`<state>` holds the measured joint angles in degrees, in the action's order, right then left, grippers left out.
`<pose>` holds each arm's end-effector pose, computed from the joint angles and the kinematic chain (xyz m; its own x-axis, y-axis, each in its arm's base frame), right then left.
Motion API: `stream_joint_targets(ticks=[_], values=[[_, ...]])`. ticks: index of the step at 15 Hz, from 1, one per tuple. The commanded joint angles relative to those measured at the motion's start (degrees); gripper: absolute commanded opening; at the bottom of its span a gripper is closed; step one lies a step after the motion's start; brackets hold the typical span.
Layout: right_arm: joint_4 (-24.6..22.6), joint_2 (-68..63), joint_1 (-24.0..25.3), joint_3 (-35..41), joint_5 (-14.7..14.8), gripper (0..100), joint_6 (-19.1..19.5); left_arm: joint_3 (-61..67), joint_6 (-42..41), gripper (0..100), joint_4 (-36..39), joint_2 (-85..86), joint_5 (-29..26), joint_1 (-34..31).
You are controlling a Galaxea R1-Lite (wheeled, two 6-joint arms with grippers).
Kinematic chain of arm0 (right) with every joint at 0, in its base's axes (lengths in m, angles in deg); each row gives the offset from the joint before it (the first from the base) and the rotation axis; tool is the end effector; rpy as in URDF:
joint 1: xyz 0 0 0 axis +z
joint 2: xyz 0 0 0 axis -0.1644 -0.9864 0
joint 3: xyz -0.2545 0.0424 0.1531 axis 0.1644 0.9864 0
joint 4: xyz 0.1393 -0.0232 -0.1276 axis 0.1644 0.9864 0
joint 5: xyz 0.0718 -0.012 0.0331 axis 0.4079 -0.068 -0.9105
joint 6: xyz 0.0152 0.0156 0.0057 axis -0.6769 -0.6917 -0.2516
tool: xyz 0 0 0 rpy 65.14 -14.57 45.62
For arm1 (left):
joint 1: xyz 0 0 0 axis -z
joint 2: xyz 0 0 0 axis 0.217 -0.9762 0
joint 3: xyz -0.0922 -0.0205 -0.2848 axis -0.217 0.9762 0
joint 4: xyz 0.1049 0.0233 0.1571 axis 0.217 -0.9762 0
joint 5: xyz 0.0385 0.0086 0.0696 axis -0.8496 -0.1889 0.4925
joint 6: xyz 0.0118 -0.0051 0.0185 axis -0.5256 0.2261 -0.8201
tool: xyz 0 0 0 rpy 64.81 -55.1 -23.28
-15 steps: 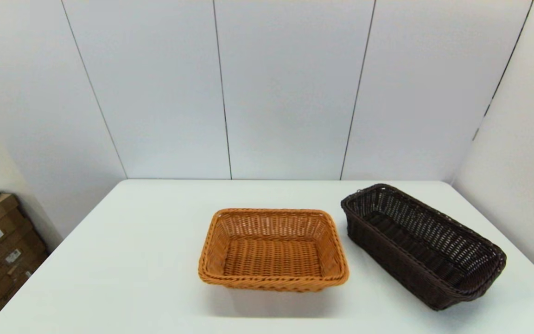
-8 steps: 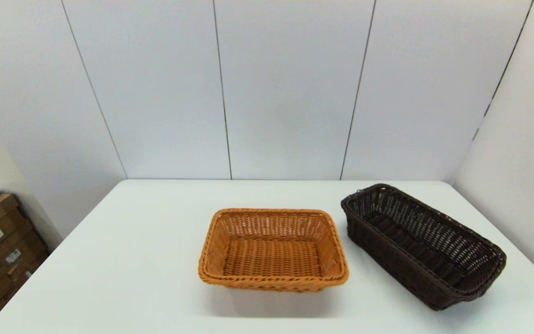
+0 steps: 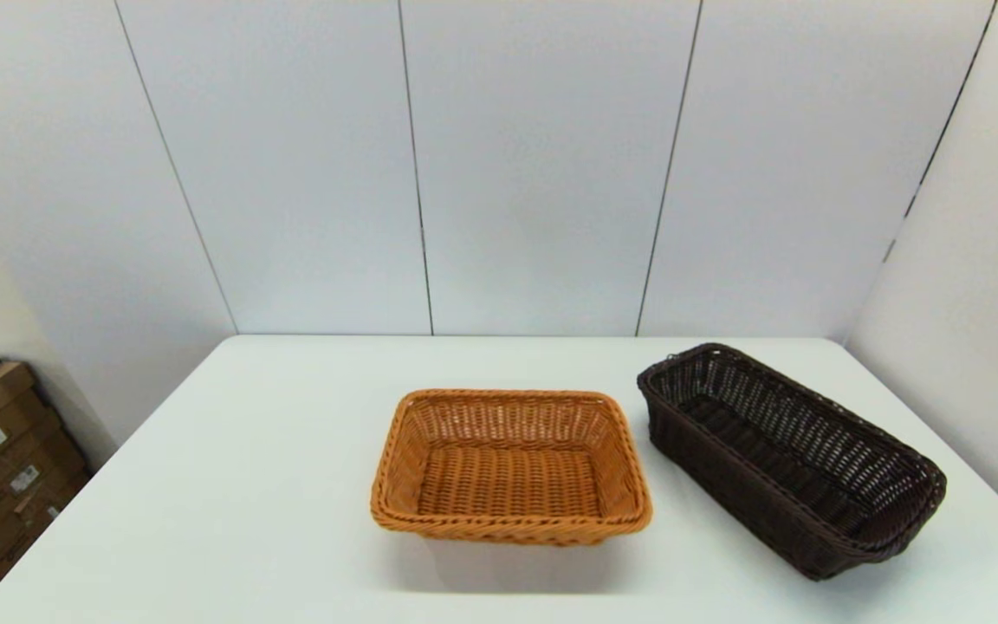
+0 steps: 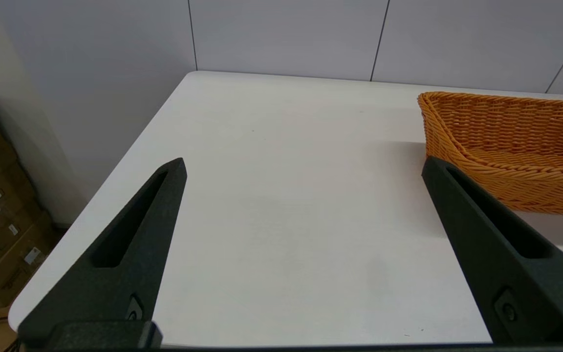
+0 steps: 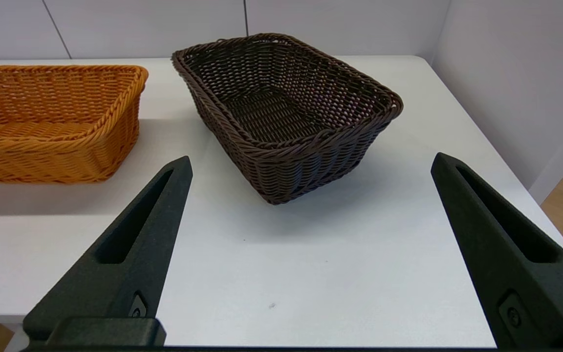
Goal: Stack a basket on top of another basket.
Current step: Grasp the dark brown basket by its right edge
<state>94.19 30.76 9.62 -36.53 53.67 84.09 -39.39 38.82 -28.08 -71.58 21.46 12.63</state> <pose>-0.0254 -0.0005 0.0763 0.9989 -0.0173 -0.0432 0.0179 0.9997 0.0143 -0.0229 0.0008 0.0757 0.9995 0.0315 0.0041 -0.0311 0.9962 -0.0807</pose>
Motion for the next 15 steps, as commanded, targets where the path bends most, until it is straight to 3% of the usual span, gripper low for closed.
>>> stream_joint_targets(ticks=[1, 15], values=[[0.02, -0.07, 0.02, 0.0, 0.0, 100, 0.0, 0.0, 0.04, 100, 0.02, -0.07, 0.03, -0.01], [0.02, -0.07, 0.02, -0.09, 0.0, 100, 0.09, 0.0, 0.04, 100, 0.02, -0.07, 0.03, -0.01]])
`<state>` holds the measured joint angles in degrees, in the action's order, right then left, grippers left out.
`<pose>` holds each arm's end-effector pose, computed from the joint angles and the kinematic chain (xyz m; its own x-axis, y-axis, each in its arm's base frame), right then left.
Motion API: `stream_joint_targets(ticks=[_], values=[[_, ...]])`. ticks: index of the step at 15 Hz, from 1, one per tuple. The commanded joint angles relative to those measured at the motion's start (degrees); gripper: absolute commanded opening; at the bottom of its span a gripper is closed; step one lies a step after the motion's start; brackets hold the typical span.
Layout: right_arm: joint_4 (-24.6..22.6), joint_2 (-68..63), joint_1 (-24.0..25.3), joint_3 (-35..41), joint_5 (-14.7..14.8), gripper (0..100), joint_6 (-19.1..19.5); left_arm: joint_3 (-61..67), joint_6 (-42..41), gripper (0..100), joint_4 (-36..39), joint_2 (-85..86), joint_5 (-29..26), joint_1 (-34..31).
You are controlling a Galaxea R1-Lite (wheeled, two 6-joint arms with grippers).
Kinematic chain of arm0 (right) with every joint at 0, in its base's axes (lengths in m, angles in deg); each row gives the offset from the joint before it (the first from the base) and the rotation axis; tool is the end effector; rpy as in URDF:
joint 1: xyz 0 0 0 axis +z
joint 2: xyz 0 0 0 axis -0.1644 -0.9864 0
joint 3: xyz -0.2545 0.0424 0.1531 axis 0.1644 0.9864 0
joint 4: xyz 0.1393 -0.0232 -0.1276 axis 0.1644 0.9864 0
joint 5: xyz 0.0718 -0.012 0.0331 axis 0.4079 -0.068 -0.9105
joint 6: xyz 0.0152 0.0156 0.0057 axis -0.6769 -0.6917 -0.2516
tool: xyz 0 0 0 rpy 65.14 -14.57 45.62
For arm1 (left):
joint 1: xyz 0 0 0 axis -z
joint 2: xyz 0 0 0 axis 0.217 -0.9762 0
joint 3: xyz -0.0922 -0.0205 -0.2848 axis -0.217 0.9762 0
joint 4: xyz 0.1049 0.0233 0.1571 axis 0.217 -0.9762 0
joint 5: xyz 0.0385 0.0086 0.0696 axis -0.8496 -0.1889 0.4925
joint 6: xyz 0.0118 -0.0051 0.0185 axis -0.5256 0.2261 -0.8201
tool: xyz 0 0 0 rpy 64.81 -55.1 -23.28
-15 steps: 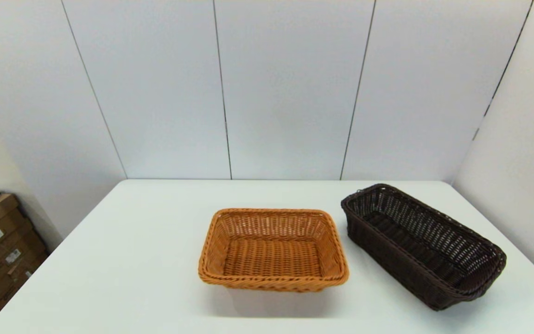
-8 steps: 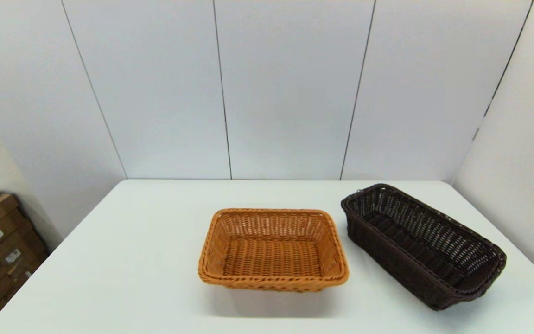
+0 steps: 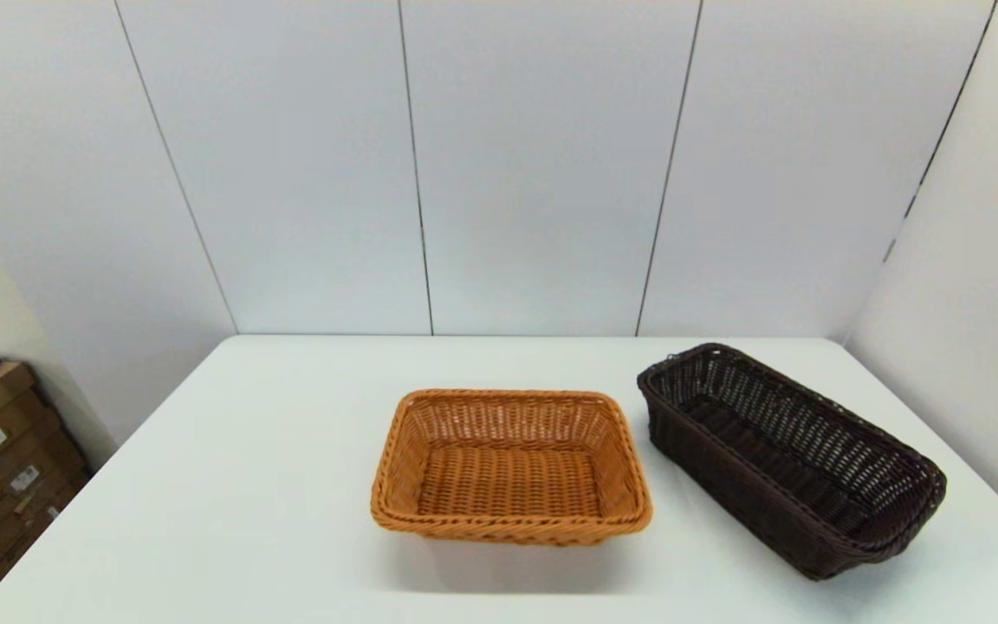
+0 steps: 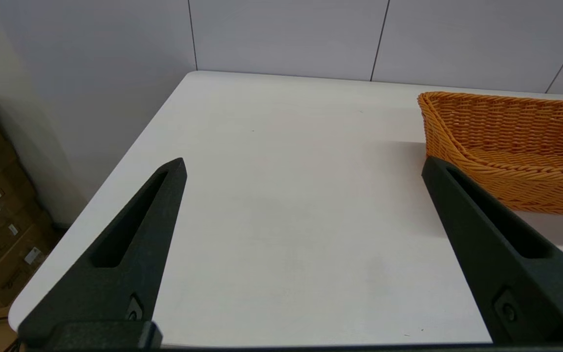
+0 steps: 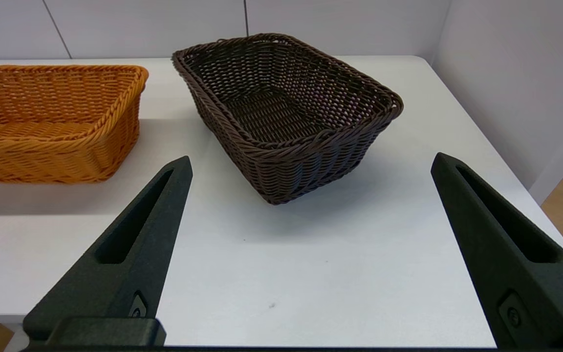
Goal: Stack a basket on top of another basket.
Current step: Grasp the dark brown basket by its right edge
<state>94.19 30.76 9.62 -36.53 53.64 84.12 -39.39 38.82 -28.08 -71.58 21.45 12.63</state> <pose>-0.0254 -0.0005 0.0763 0.9989 -0.0168 -0.0432 0.0174 0.9998 0.0138 -0.0229 0.0008 0.0757 0.9995 0.0313 0.0041 -0.0309 0.9963 -0.0807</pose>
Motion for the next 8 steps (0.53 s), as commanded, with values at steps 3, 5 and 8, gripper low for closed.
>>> stream_joint_targets(ticks=[3, 5, 8], values=[[0.02, -0.07, 0.02, -0.09, 0.02, 100, 0.05, 0.0, 0.04, 100, 0.02, -0.07, 0.04, -0.01], [0.02, -0.07, 0.02, -0.09, 0.02, 100, -0.04, 0.0, 0.04, 100, 0.02, -0.07, 0.04, -0.01], [0.02, -0.07, 0.02, -0.09, 0.02, 100, -0.04, 0.0, 0.04, 100, 0.02, -0.07, 0.04, -0.01]])
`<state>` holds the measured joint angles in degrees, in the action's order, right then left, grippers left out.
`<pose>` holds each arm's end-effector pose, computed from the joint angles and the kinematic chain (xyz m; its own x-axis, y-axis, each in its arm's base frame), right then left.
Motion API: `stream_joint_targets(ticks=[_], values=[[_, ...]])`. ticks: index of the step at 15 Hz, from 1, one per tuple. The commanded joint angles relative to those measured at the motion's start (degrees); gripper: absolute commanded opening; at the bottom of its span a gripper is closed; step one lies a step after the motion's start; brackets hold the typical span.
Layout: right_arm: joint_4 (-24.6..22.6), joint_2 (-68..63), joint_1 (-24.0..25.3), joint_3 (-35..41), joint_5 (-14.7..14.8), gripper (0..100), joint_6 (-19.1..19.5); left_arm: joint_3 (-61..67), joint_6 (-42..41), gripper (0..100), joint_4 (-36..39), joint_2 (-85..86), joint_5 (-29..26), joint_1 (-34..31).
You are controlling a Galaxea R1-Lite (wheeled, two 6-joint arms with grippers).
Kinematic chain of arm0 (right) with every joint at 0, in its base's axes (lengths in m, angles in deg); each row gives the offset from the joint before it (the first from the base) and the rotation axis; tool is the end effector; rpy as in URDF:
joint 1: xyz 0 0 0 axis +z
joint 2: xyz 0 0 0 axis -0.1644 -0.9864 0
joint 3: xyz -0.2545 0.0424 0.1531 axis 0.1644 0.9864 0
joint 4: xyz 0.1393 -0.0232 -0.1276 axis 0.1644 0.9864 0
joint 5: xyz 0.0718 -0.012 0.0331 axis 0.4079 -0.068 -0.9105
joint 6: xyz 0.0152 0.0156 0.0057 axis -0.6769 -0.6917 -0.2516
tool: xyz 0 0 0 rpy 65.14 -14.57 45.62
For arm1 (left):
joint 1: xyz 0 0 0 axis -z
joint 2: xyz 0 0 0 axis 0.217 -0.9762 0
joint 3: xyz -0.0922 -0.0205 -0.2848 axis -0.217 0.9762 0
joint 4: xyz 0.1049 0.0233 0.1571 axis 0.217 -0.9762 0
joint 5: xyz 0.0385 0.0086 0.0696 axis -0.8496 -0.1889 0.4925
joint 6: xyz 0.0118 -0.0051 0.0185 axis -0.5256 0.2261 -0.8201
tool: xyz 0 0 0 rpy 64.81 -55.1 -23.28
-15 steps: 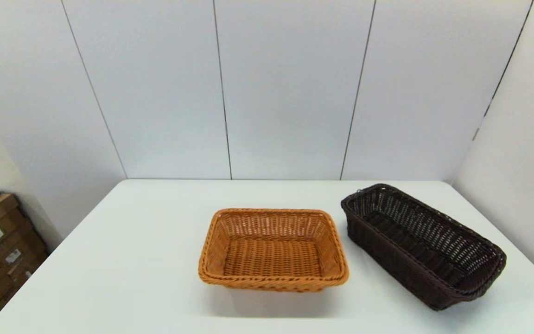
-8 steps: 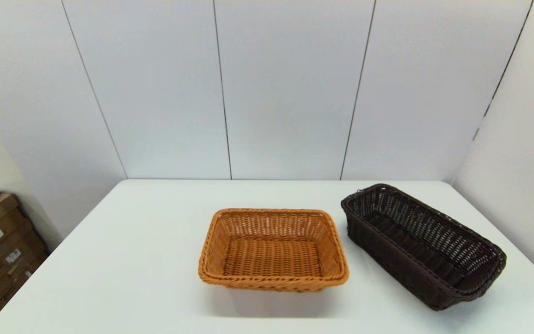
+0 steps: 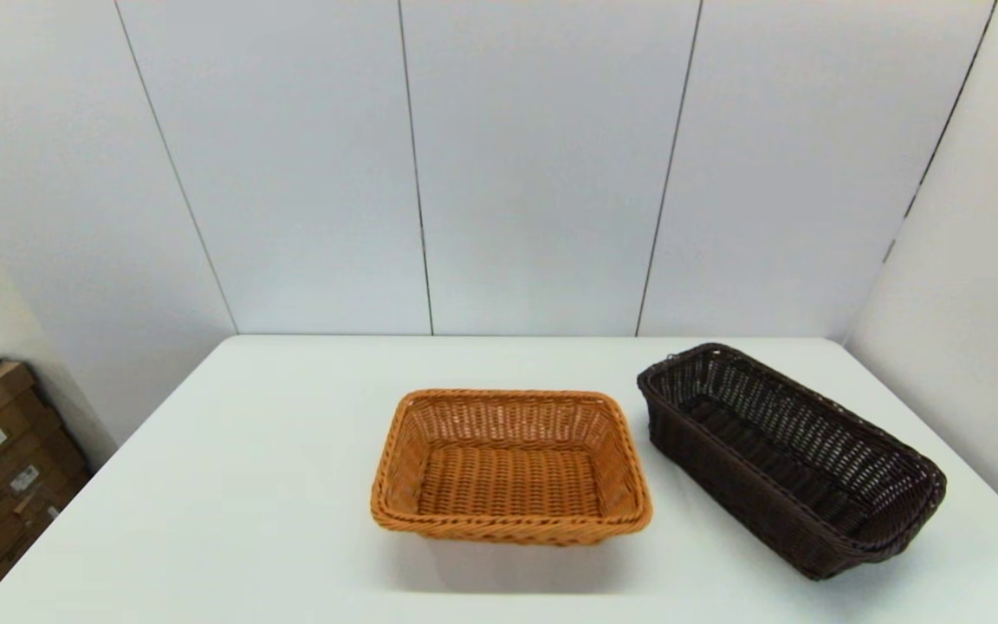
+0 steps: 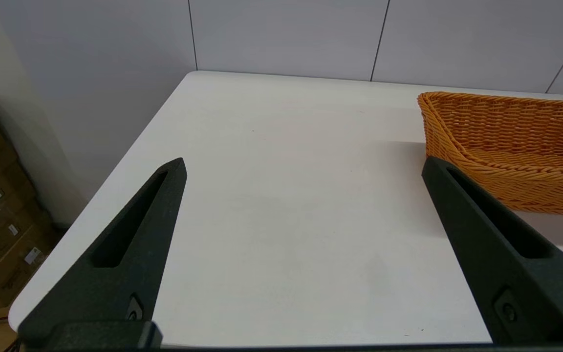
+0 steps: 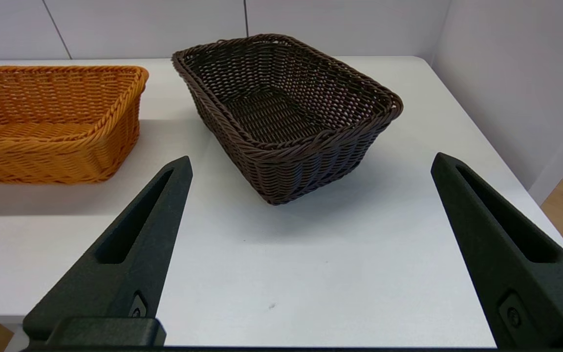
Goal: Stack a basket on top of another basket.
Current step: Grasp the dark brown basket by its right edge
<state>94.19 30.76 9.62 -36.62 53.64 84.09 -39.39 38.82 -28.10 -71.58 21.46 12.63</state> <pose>-0.0255 -0.0005 0.0767 0.9990 -0.0168 -0.0416 0.0174 0.9997 0.0144 -0.0229 0.0008 0.0757 0.9995 0.0315 0.0037 -0.0311 0.9963 -0.0807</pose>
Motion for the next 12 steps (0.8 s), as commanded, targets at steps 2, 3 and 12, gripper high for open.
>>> stream_joint_targets(ticks=[2, 3, 12], values=[[0.02, -0.07, 0.02, 0.0, 0.02, 100, 0.0, 0.0, 0.04, 100, 0.04, -0.07, 0.03, -0.01], [0.02, 0.01, 0.02, 0.0, 0.02, 100, 0.0, 0.0, 0.04, 100, 0.04, -0.07, 0.03, -0.01], [0.02, -0.07, 0.02, 0.08, -0.07, 100, 0.44, 0.0, 0.04, 100, 0.04, -0.07, 0.03, -0.01]])
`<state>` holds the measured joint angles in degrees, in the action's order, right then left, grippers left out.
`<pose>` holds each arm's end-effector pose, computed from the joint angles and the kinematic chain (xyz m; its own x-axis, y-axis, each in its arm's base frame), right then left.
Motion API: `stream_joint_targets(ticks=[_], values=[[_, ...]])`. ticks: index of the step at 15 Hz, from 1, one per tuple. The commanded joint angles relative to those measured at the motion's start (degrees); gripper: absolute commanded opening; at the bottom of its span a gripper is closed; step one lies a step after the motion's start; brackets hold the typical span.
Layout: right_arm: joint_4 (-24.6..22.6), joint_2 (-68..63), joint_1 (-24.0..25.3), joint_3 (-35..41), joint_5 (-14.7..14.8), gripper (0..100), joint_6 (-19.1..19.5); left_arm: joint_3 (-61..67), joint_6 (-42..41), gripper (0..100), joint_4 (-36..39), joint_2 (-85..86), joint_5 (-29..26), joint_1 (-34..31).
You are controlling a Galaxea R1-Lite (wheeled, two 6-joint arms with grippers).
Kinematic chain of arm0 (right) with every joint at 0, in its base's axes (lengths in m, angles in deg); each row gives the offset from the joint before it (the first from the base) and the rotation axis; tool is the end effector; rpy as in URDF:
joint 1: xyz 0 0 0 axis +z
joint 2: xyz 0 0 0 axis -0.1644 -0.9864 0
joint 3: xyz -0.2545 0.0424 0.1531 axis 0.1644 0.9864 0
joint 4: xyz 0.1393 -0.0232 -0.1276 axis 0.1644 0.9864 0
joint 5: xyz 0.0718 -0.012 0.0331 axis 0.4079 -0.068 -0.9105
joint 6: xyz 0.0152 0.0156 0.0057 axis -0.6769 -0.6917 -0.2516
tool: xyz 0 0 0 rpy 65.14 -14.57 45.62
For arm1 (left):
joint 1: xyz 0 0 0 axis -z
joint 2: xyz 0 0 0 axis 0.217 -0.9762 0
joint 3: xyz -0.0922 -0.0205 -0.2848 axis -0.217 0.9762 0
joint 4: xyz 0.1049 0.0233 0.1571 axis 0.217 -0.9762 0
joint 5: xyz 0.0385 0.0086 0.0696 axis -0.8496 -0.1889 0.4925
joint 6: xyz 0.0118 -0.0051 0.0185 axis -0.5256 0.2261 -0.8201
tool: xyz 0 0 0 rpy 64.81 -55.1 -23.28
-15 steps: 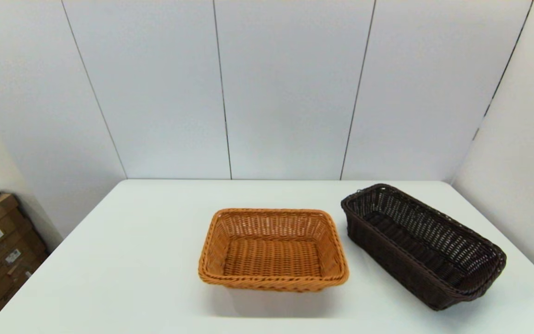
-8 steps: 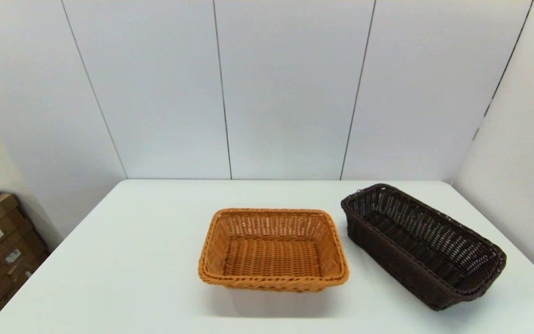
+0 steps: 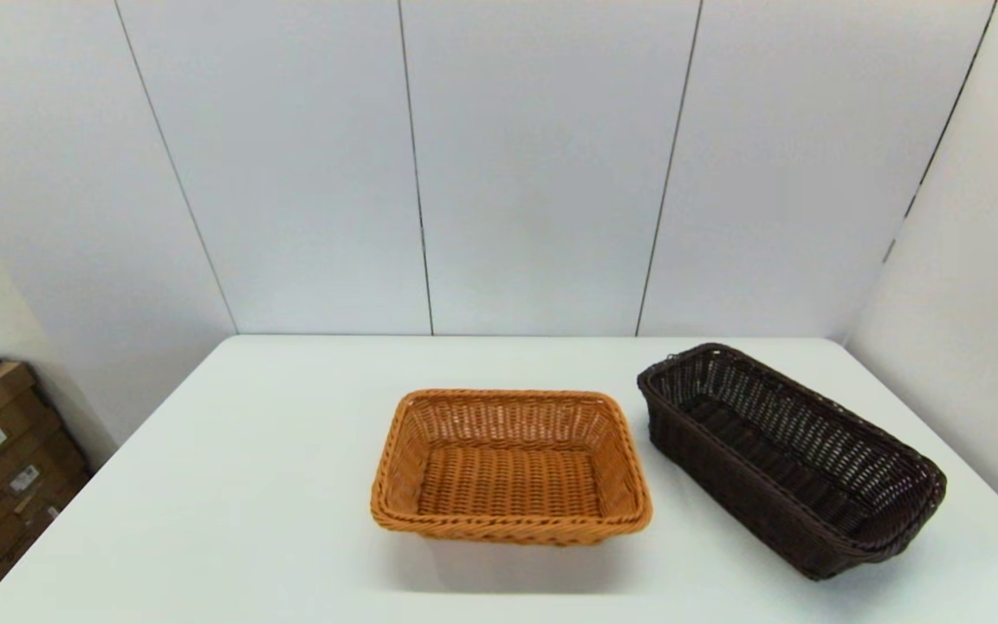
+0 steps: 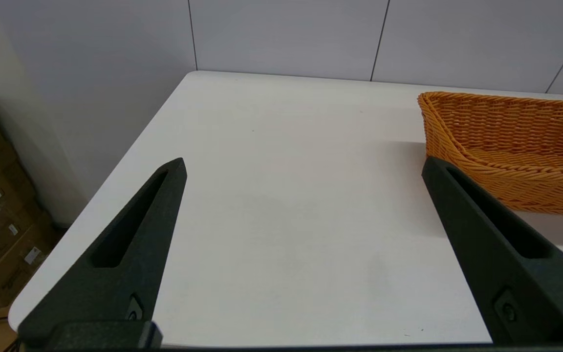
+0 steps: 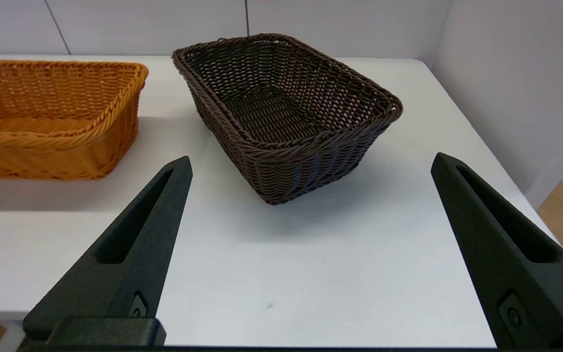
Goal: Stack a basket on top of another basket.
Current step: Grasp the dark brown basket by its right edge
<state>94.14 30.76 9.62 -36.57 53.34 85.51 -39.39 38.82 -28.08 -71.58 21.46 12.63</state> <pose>-0.0254 -0.0004 0.0766 0.9991 -0.0116 -0.0416 0.0111 0.9999 -0.0102 -0.0229 0.0008 0.0757 0.9995 0.0315 0.0041 -0.0311 0.9962 -0.0807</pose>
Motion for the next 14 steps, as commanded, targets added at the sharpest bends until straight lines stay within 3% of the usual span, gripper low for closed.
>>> stream_joint_targets(ticks=[1, 14], values=[[0.06, 0.01, 0.02, 0.03, 0.33, 100, -1.34, 0.0, 0.04, 100, 0.02, -0.07, 0.03, -0.01], [0.06, 0.01, 0.02, -0.05, 0.5, 100, -0.55, 0.0, 0.04, 100, 0.02, -0.07, 0.03, -0.01]])
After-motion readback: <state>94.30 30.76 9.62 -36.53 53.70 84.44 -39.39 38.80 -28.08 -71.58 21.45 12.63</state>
